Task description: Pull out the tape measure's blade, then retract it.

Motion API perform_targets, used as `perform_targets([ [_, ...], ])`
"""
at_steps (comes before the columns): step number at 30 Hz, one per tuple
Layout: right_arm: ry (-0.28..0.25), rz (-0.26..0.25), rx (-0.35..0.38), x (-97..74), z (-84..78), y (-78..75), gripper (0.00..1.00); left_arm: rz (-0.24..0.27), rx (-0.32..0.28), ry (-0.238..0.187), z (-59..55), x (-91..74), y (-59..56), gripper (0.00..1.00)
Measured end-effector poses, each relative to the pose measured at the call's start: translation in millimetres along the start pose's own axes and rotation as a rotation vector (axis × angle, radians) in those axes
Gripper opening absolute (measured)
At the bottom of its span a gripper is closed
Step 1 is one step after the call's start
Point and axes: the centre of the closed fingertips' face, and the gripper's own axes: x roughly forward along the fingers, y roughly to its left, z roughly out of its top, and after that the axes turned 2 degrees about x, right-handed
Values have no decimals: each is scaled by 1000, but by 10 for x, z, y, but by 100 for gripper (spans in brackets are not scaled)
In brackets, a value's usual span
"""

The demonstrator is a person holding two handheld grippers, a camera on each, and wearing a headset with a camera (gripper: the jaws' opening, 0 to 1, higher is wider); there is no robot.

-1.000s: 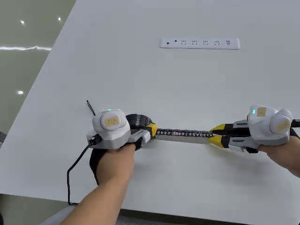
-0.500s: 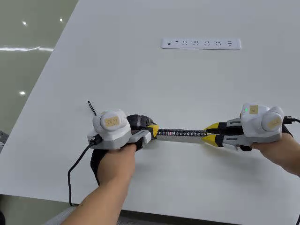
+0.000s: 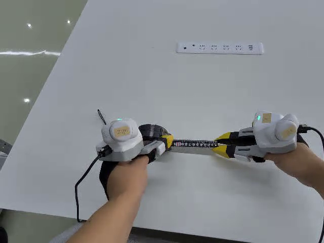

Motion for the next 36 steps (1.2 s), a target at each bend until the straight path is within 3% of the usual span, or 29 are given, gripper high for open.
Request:
perform_targets([
  [27,-12,24,1,207,127,60,9,-3,-11,-1,8,-4,-5,58],
  [36,-20,37,3,381,221,109,9,-5,-21,-4,12,-11,-2,58],
])
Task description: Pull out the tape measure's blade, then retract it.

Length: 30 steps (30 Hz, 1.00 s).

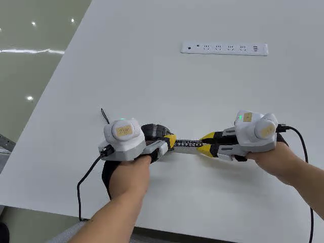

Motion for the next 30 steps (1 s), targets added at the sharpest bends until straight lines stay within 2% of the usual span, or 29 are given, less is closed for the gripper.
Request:
perform_targets([
  [30,-10,31,8,365,136,44,10,-6,-17,-1,7,2,18,58],
])
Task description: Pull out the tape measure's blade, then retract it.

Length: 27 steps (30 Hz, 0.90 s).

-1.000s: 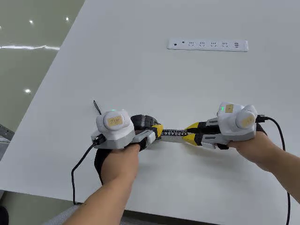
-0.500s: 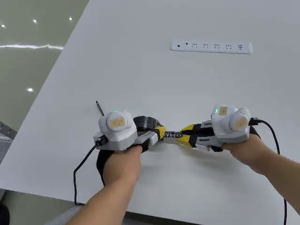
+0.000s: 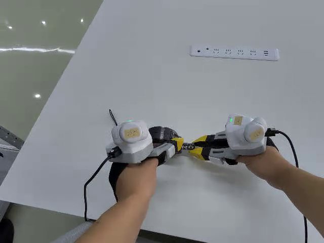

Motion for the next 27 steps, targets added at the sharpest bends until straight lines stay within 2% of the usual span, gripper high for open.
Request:
perform_targets([
  [18,-1,13,-3,105,41,28,10,-2,-9,-1,1,6,4,58],
  [20,6,17,-20,144,66,38,10,-4,-13,-3,-4,6,5,58],
  [27,6,13,-11,140,61,37,11,-3,-9,-4,-4,5,0,58],
])
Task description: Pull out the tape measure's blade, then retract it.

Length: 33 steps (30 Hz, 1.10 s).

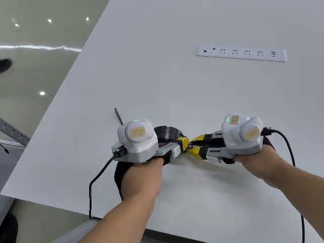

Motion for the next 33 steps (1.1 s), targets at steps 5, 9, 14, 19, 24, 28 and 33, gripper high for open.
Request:
perform_targets([
  [5,10,-3,-4,8,-17,7,11,6,14,6,-7,4,-11,59],
  [9,13,-4,10,8,-26,17,11,9,22,5,-10,2,-9,59],
  [14,23,-12,16,23,-47,10,12,15,36,7,-11,9,-18,59],
  [19,24,-17,15,24,-53,11,12,14,43,3,-15,7,-18,59],
  [24,24,-17,20,22,-50,12,12,11,41,2,-14,4,-14,59],
  [28,10,-15,34,5,-30,12,12,6,47,-2,-13,-2,-16,59],
  [33,15,-23,55,-30,-77,7,15,-8,60,-6,-10,-11,-21,59],
])
